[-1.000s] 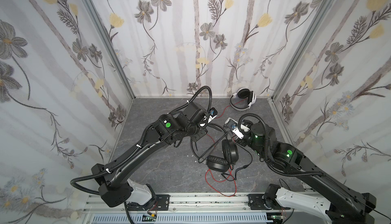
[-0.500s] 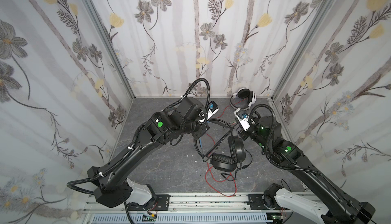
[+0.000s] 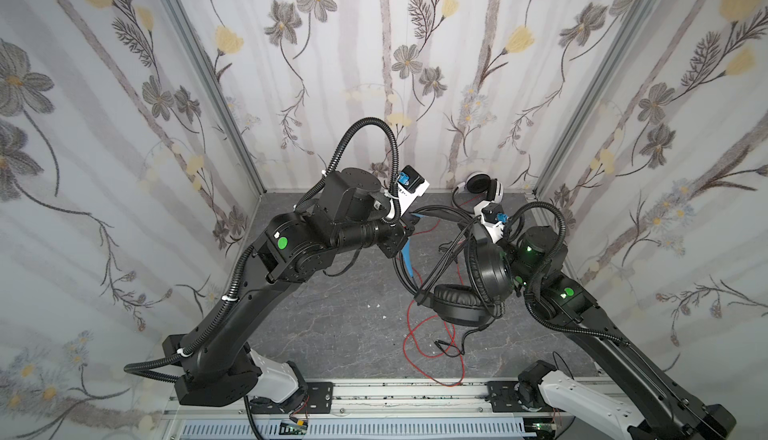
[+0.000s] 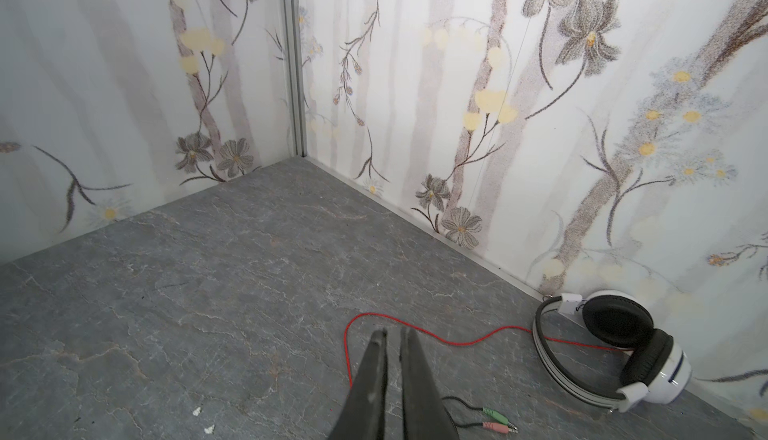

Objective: Wrap the headphones

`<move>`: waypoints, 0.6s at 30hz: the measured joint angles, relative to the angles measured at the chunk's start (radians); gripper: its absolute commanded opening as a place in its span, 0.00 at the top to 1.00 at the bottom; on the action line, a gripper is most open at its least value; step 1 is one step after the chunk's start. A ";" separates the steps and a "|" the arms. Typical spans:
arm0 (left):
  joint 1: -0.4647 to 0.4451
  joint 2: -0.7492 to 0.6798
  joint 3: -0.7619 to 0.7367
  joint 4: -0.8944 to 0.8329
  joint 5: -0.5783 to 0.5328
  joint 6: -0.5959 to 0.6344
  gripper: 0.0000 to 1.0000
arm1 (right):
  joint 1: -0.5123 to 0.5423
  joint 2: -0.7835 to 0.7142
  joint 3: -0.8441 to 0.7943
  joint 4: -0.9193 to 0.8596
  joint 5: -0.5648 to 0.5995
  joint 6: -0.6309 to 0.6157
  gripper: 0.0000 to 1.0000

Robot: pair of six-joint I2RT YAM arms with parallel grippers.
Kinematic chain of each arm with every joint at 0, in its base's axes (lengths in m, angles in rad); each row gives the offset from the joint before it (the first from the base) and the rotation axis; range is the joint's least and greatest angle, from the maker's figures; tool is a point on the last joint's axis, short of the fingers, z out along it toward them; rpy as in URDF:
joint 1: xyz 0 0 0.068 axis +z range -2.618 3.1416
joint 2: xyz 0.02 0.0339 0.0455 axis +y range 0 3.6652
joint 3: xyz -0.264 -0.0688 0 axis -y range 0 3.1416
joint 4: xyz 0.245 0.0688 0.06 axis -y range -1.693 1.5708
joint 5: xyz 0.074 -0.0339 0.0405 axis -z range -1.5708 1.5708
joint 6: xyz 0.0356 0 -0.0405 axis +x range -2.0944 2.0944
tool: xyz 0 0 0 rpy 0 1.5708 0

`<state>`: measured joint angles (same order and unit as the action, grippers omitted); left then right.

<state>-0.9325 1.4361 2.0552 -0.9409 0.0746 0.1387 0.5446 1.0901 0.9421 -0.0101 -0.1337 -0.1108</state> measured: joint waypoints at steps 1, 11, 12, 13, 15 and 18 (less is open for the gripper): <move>0.000 0.004 0.013 0.010 0.005 -0.009 1.00 | -0.002 0.003 0.000 0.011 -0.010 0.006 0.89; 0.000 0.019 0.044 0.204 -0.027 -0.142 1.00 | -0.014 0.031 -0.024 0.082 -0.068 0.059 0.91; 0.001 0.012 0.016 0.241 -0.040 -0.161 1.00 | -0.014 0.032 -0.033 0.091 -0.072 0.068 0.91; 0.002 0.005 -0.013 0.275 -0.049 -0.177 1.00 | -0.015 0.033 -0.042 0.100 -0.078 0.077 0.91; 0.003 -0.003 -0.062 0.328 -0.063 -0.208 1.00 | -0.016 0.033 -0.058 0.115 -0.085 0.089 0.91; 0.003 -0.002 -0.084 0.381 -0.074 -0.241 1.00 | -0.017 0.037 -0.087 0.148 -0.103 0.113 0.92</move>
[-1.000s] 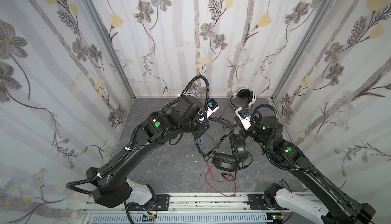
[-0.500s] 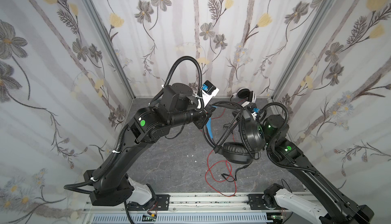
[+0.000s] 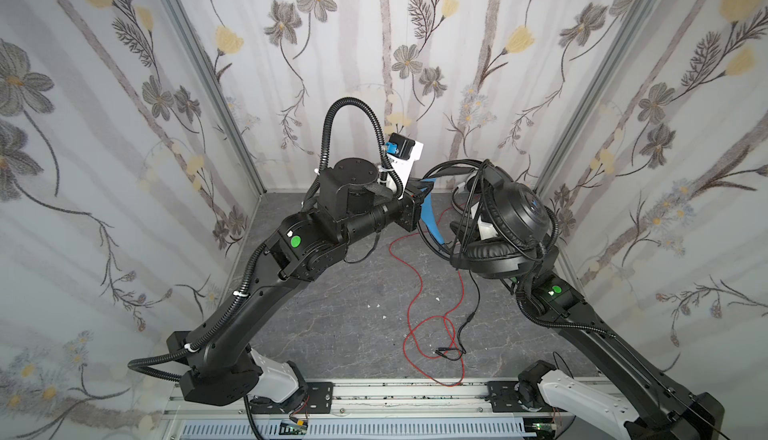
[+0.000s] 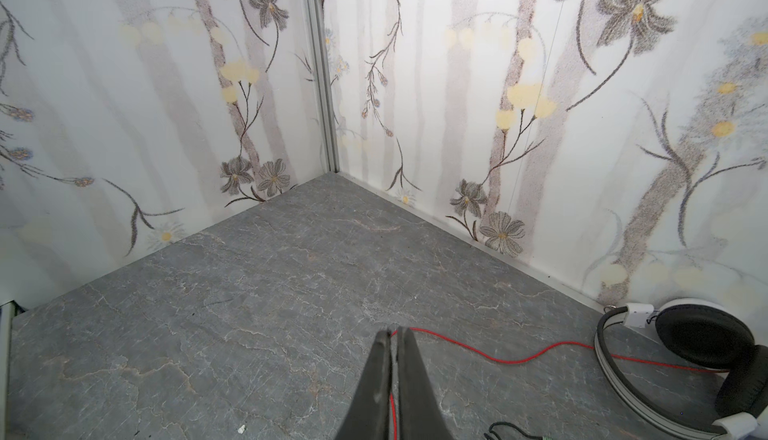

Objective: Wrap the headphones

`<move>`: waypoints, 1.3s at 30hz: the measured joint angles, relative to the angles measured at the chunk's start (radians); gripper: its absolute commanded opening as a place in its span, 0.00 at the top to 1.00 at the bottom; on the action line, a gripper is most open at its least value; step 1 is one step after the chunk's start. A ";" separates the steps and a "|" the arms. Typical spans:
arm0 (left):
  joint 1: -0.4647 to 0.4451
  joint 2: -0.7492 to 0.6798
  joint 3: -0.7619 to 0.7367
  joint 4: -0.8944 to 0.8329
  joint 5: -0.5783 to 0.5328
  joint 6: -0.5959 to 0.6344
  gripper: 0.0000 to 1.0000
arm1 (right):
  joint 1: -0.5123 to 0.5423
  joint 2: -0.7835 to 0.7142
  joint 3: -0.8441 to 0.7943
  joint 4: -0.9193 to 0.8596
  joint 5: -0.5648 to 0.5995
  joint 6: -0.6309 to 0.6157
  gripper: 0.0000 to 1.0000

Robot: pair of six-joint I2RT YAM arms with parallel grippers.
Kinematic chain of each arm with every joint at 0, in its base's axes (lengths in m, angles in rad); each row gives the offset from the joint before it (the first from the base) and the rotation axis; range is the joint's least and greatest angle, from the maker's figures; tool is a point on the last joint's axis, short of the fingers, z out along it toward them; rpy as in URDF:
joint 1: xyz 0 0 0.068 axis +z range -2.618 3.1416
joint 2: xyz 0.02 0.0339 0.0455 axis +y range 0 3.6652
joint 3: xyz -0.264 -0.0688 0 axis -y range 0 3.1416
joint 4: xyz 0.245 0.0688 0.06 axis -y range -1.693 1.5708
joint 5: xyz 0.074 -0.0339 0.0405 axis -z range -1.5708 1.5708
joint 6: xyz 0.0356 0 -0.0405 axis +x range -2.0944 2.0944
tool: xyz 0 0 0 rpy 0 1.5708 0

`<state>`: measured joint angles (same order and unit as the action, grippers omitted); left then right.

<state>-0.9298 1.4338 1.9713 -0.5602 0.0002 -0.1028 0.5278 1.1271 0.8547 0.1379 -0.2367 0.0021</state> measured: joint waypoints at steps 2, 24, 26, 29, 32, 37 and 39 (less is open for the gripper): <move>0.000 0.002 0.004 0.028 0.000 -0.015 1.00 | -0.002 0.005 -0.021 0.023 -0.013 0.018 0.93; 0.006 0.011 0.051 0.138 -0.101 -0.028 1.00 | -0.005 0.060 -0.188 0.143 -0.128 0.120 0.99; 0.009 0.009 0.046 0.155 -0.109 -0.030 1.00 | -0.005 0.058 -0.197 0.143 -0.132 0.120 0.98; 0.010 0.008 0.039 0.176 -0.116 -0.038 1.00 | -0.005 0.053 -0.207 0.143 -0.136 0.121 0.96; 0.012 0.008 0.037 0.194 -0.119 -0.048 1.00 | -0.005 0.050 -0.218 0.144 -0.148 0.127 0.95; 0.016 0.004 0.035 0.236 -0.122 -0.057 1.00 | -0.005 0.050 -0.238 0.146 -0.155 0.136 0.94; 0.017 0.000 0.032 0.255 -0.123 -0.058 1.00 | -0.005 0.050 -0.246 0.146 -0.158 0.136 0.94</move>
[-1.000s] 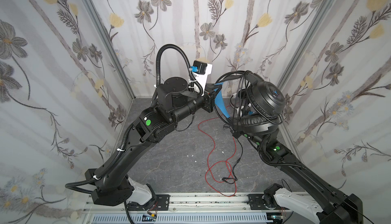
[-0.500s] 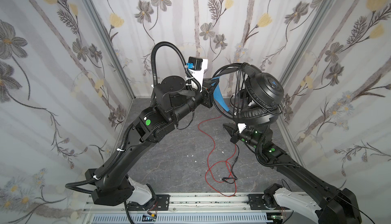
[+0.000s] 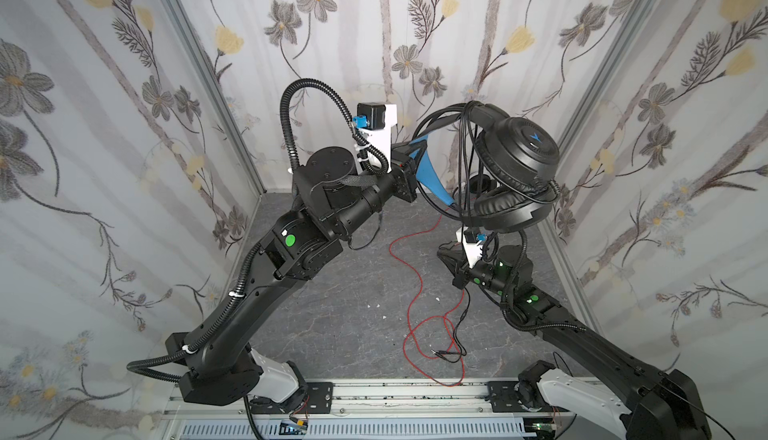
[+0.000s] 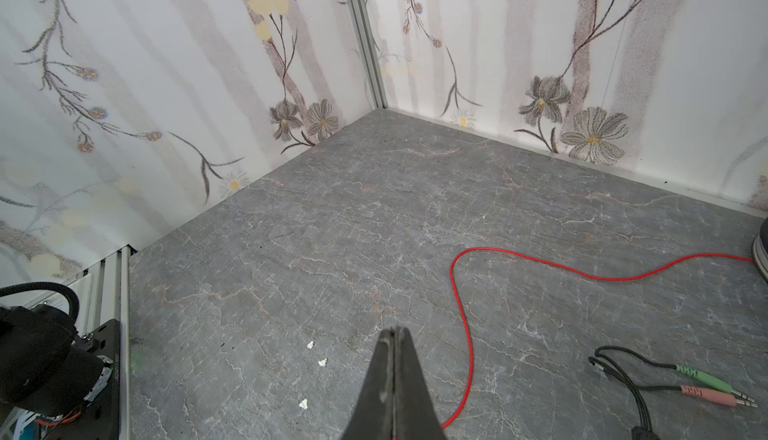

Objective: Wrap the headphones

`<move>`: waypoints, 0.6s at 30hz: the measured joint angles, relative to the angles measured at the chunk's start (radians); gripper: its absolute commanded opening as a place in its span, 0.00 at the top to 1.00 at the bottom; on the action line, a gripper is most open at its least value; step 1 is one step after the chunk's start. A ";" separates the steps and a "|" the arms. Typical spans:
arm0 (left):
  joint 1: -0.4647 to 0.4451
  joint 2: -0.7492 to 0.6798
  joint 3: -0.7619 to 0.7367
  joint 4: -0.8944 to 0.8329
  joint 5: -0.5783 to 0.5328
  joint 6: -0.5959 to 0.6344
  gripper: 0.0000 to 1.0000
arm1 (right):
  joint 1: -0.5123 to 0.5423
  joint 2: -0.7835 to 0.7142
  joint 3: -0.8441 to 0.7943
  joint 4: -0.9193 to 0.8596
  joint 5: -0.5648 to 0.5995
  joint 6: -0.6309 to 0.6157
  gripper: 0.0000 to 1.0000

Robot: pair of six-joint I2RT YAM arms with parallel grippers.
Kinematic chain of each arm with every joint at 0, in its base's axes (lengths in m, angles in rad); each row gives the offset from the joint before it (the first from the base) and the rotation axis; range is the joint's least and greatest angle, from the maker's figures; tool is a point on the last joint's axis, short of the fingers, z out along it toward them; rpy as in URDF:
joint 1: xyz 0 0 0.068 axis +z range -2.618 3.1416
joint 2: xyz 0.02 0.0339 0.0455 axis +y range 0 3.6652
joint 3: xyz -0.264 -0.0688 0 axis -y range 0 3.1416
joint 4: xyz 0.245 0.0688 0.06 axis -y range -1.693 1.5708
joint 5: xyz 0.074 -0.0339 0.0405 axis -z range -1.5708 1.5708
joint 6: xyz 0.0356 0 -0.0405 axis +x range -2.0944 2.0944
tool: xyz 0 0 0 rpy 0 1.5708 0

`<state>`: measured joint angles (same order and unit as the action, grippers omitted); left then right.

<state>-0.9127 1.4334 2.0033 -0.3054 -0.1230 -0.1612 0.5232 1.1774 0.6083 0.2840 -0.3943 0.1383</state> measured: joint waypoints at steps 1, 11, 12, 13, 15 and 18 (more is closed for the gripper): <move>0.000 -0.002 -0.003 0.013 -0.001 0.000 1.00 | 0.000 0.000 -0.005 0.000 0.000 0.001 0.95; 0.006 -0.019 -0.043 0.081 -0.029 -0.023 1.00 | 0.000 -0.005 -0.048 0.002 0.000 0.003 0.95; 0.007 -0.023 -0.050 0.086 -0.036 -0.025 1.00 | 0.000 -0.006 -0.051 0.002 0.000 0.003 0.96; 0.008 -0.027 -0.060 0.093 -0.045 -0.027 1.00 | 0.000 -0.007 -0.054 0.003 0.000 0.003 0.96; 0.010 -0.037 -0.080 0.100 -0.065 -0.030 1.00 | 0.000 -0.007 -0.057 0.002 0.000 0.003 0.98; 0.012 -0.053 -0.114 0.123 -0.114 -0.032 1.00 | 0.000 -0.012 -0.057 -0.008 0.000 0.002 1.00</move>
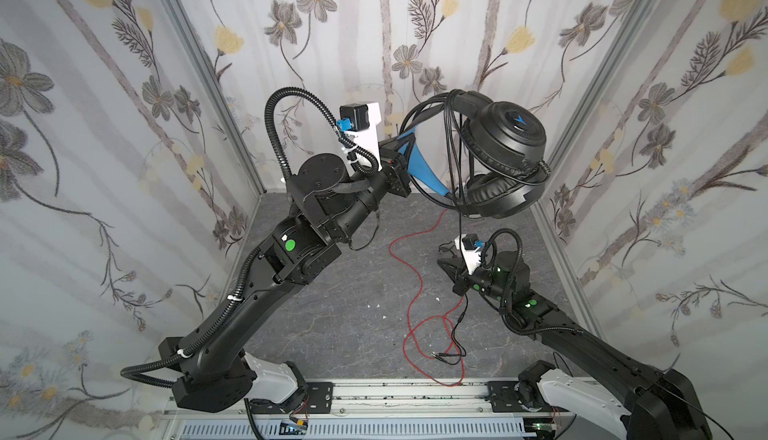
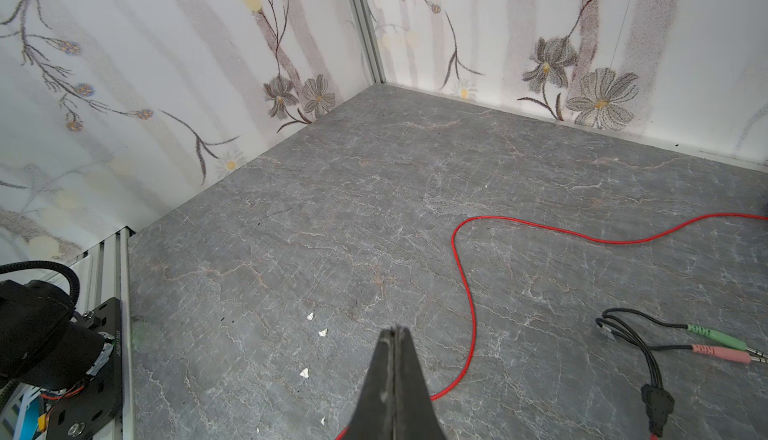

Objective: Wrap the headphones

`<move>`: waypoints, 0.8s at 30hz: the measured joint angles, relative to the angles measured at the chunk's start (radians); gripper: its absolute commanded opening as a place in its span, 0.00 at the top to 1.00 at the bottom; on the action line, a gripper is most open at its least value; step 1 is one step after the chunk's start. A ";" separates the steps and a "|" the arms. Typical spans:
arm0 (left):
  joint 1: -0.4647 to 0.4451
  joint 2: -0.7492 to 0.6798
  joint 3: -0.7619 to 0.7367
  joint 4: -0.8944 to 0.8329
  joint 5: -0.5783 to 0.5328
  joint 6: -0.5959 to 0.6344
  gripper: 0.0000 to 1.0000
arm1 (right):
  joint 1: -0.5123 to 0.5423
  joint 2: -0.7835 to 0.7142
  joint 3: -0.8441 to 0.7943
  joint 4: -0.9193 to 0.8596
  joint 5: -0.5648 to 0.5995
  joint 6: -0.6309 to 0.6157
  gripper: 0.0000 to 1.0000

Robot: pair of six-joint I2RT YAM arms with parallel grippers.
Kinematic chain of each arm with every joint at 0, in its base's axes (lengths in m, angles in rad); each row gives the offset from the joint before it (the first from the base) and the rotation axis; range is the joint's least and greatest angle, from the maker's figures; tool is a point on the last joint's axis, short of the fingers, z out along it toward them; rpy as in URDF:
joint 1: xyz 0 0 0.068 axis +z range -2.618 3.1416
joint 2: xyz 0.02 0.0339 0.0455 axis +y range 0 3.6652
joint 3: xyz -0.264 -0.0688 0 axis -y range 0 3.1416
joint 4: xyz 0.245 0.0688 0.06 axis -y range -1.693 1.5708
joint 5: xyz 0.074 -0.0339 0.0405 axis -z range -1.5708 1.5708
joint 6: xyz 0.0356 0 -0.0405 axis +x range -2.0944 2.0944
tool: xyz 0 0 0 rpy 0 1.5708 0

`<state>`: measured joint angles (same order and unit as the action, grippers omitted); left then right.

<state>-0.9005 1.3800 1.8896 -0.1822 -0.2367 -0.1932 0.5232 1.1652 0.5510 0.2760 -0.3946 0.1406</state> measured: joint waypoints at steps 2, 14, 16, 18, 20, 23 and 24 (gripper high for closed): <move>0.001 -0.013 -0.029 0.023 -0.043 -0.006 1.00 | 0.002 -0.006 0.005 -0.016 0.000 -0.004 1.00; 0.057 -0.012 -0.108 0.080 -0.254 -0.094 1.00 | 0.166 -0.125 0.038 -0.243 0.186 -0.085 1.00; 0.070 0.004 -0.102 0.079 -0.274 -0.098 1.00 | 0.208 -0.137 0.052 -0.281 0.227 -0.097 1.00; 0.082 0.019 -0.099 0.070 -0.293 -0.097 1.00 | 0.248 -0.147 0.067 -0.325 0.281 -0.109 1.00; 0.091 0.031 -0.099 0.060 -0.315 -0.086 1.00 | 0.282 -0.156 0.088 -0.369 0.322 -0.121 1.00; 0.102 0.051 -0.099 0.045 -0.364 -0.041 1.00 | 0.346 -0.164 0.140 -0.433 0.376 -0.143 1.00; 0.105 0.059 -0.099 0.039 -0.382 -0.022 1.00 | 0.365 -0.165 0.161 -0.453 0.393 -0.151 1.00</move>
<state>-0.7959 1.4387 1.7908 -0.1429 -0.6186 -0.2150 0.8883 1.0004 0.7120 -0.1768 -0.0021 -0.0109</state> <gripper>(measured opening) 0.060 0.049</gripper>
